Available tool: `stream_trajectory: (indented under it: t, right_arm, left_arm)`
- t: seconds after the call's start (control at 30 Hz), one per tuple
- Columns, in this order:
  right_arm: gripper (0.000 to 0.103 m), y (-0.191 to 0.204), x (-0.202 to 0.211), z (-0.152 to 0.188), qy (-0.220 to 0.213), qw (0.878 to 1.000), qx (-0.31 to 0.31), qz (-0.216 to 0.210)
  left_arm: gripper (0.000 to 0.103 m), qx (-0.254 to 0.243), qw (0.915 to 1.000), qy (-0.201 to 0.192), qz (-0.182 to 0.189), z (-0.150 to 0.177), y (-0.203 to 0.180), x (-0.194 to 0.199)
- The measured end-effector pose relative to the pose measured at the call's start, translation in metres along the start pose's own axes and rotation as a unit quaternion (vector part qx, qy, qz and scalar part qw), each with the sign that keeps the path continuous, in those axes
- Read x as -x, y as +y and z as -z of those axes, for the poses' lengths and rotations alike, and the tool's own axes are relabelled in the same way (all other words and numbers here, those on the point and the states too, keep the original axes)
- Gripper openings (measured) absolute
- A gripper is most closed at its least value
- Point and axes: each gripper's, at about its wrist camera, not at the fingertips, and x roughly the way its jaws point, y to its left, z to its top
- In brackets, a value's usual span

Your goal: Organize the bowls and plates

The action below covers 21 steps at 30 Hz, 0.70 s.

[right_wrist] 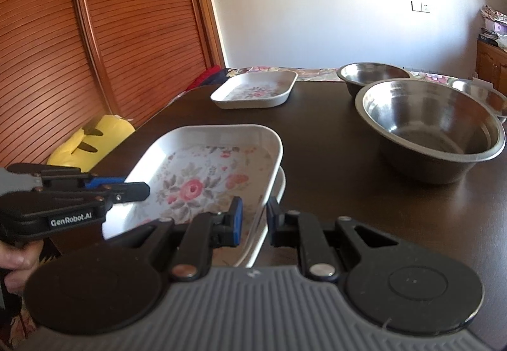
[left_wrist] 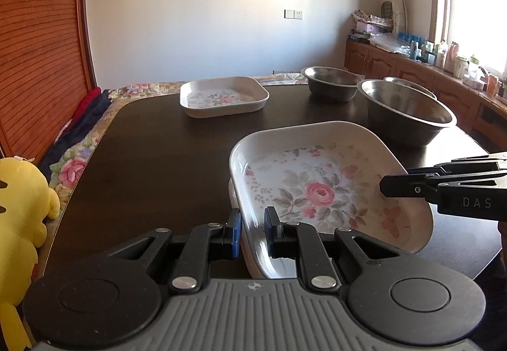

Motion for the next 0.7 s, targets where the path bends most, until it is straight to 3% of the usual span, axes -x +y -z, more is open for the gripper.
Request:
stream_trajectory:
  t: [0.7]
  right_arm:
    - [0.018, -0.0036, -0.002, 0.0071, -0.009, 1.0, -0.007, 0.0]
  left_arm:
    - [0.017, -0.01, 0.9998, -0.006, -0.014, 0.0033, -0.0039, -0.0022]
